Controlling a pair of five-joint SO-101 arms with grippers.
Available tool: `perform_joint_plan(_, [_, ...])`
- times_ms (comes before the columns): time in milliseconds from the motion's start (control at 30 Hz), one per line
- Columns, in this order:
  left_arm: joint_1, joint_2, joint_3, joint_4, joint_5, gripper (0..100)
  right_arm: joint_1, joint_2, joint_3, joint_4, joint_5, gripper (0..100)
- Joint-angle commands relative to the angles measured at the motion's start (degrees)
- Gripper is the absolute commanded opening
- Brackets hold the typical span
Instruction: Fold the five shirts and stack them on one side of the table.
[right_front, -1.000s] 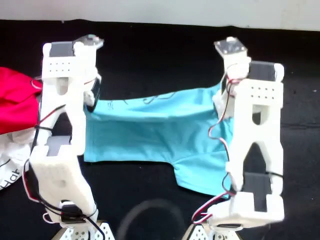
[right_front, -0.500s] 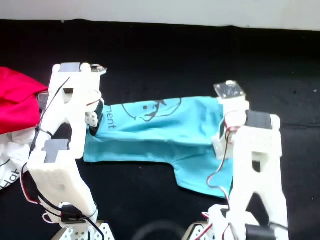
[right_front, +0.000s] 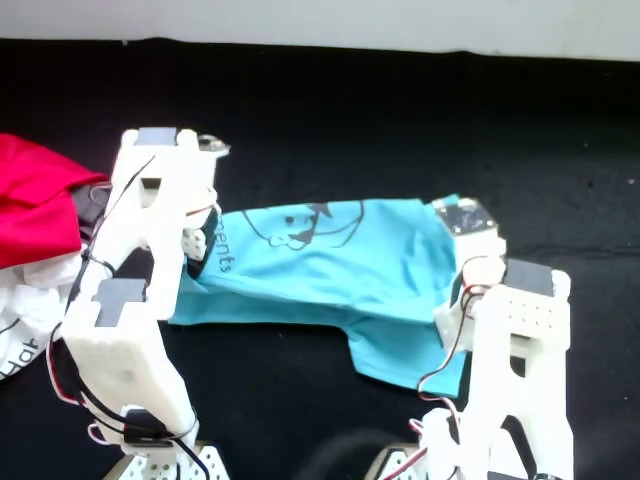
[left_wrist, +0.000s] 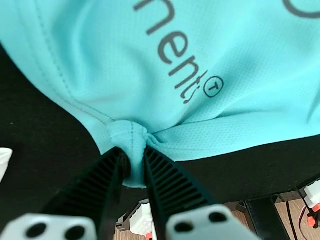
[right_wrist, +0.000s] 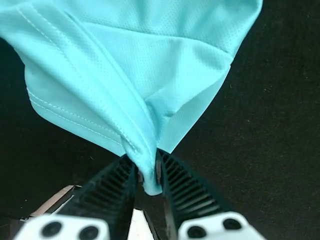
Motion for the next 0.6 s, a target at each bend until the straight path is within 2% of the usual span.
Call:
perform_joint_plan(0, [1.0,-2.9,-0.2,-0.1,-0.2,1,0.4,-1.4,0.4,-1.5,0.7,0.5])
perform_joint_plan(100, [0.7,-2.9,-0.2,0.4,-0.2,1,0.4,-1.5,-0.1,0.3,0.8,1.5])
perform_joint_plan(167, [0.0,-3.4,-0.8,2.4,-0.2,3,0.3,-1.5,-0.6,2.0,0.8,6.3])
perform_joint_plan(300, [-2.0,-3.6,-4.7,6.5,-0.3,16,0.3,-1.5,-4.7,6.5,0.8,19.3])
perform_joint_plan(567, [-5.8,-3.5,-17.6,6.6,-0.2,18,0.4,-1.3,-21.9,12.2,0.3,20.2])
